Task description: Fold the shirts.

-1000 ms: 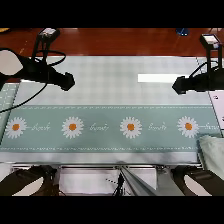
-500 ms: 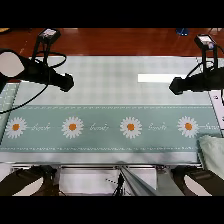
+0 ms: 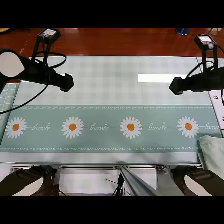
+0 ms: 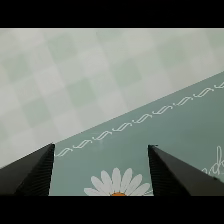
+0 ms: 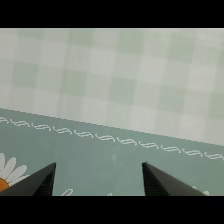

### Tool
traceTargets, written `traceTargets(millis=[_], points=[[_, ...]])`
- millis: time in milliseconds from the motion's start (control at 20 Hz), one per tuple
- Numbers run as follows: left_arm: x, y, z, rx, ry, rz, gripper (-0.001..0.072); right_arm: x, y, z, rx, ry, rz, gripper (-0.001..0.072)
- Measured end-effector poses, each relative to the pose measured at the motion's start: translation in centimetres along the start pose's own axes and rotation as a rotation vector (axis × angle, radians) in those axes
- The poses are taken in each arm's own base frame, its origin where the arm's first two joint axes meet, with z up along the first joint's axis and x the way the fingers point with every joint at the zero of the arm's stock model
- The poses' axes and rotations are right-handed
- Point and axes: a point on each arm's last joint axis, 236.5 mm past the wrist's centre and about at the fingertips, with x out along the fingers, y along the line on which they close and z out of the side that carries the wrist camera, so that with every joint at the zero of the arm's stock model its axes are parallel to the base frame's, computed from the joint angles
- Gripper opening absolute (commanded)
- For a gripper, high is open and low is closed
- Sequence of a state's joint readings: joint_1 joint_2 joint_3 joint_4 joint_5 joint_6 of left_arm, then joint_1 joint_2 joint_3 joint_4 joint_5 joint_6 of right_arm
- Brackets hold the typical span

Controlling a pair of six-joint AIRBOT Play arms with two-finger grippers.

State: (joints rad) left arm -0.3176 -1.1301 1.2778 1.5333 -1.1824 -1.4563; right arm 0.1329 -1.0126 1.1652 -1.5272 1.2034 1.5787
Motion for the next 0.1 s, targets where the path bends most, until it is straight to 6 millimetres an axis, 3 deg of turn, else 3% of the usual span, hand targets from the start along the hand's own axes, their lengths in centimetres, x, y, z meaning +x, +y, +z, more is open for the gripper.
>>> traceTargets(millis=[100], points=[[0.00,0.00,0.00,0.000,0.000,0.000,0.0711,0.00,0.00,0.00,0.000,0.000,0.000,0.0602]])
